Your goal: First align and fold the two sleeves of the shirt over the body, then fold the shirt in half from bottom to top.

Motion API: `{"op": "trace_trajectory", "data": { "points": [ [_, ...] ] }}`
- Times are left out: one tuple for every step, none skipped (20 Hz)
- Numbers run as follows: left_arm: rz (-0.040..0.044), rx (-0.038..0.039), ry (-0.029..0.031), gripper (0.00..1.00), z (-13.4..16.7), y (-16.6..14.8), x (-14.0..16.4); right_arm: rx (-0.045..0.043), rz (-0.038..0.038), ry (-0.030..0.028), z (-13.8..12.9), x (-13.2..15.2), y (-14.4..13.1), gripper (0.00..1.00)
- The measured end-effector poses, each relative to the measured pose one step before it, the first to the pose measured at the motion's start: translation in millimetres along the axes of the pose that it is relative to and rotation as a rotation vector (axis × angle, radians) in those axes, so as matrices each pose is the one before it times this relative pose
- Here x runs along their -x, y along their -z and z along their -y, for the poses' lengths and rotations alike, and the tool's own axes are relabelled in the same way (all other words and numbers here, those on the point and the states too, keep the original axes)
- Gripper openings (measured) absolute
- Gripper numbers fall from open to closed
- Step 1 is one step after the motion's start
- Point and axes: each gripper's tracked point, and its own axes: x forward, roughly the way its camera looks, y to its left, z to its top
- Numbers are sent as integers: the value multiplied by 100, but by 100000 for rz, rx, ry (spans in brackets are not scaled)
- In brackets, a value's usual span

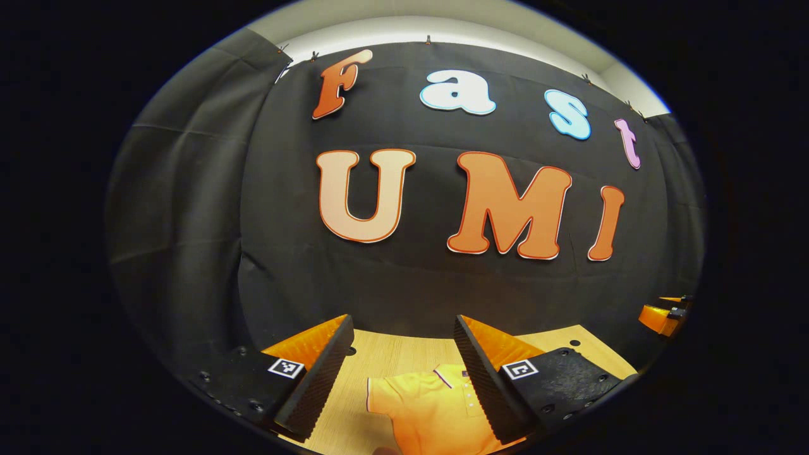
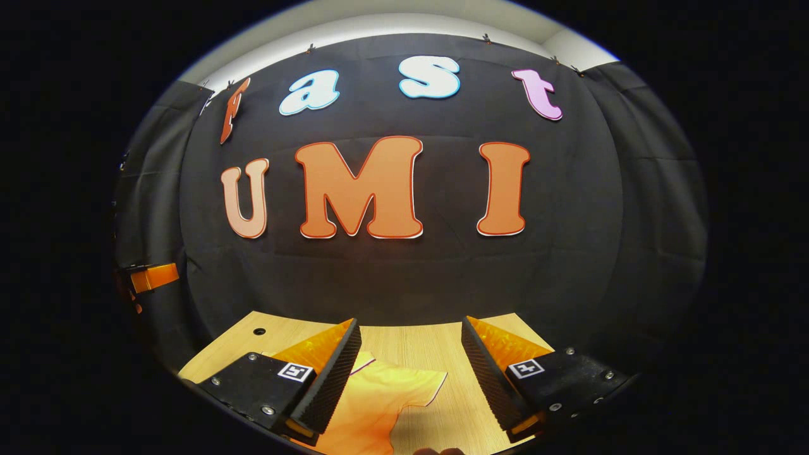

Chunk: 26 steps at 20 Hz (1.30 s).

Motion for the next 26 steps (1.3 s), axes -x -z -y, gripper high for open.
{"op": "trace_trajectory", "data": {
  "points": [
    [-10,-110,126,98,-1,-95,-31,-326,-783,92,-41,-36,134,96],
    [-106,-333,2,98,-132,99,-48,-579,-688,55,-3,4,87,96],
    [-25,-312,-168,98,-79,69,-125,-462,-412,175,-7,-45,-18,96],
    [46,-95,-45,98,-109,-27,-16,-460,-443,476,115,-177,159,97],
    [-2,130,-193,98,-196,-29,-110,-492,-368,137,-17,-154,52,96],
    [-236,184,-73,98,-106,115,-55,-674,-974,108,-43,-119,141,96],
    [-416,141,-39,98,-86,151,-185,-702,-1416,-21,-65,-276,270,96],
    [-531,187,105,98,-116,216,-111,-833,-1729,6,-92,-544,240,96],
    [-585,310,-216,98,-163,161,-115,-1086,-1953,99,-101,-508,330,96],
    [-431,439,28,98,-197,326,-273,-1163,-1494,167,-28,-338,281,96],
    [-258,466,71,98,-51,82,-247,-733,-1073,245,31,-364,108,97],
    [-315,226,64,98,-287,66,-53,-515,-1357,675,154,-453,291,97],
    [-338,51,-78,98,-351,27,-207,-541,-1705,95,-43,-532,310,97],
    [-266,-1,-241,98,-251,417,-171,-139,-1949,-258,-68,-679,392,97],
    [-561,10,-257,98,-351,112,-174,725,-2960,457,135,-838,567,96],
    [-622,330,-154,98,-246,380,-203,1212,-3475,897,208,-1039,461,96],
    [-734,471,-53,98,-246,256,-231,1117,-3641,1127,242,-1093,502,96],
    [-939,225,-202,98,-308,371,-260,918,-3855,1935,529,-1188,596,96],
    [-776,49,-488,98,-292,314,-333,1355,-2621,1550,317,-1220,324,97],
    [-775,-41,-546,98,-468,243,-186,418,-2376,1658,475,-1146,334,97],
    [-721,-26,-690,98,-322,157,-340,-162,-2154,623,118,-1200,376,97],
    [-717,29,-502,98,-344,432,-399,-458,-2853,326,32,-1252,449,97],
    [-900,14,-365,98,-316,237,-262,-568,-4152,874,168,-1084,673,97],
    [-1102,-310,-560,98,-284,454,-230,-245,-5708,1162,250,-1553,1005,97],
    [-940,-650,-805,98,-398,219,-274,-833,-6183,512,146,-1535,1100,97],
    [-630,-738,-841,98,-467,310,-241,-1581,-6948,-814,83,-1534,1028,97]
  ]
}}
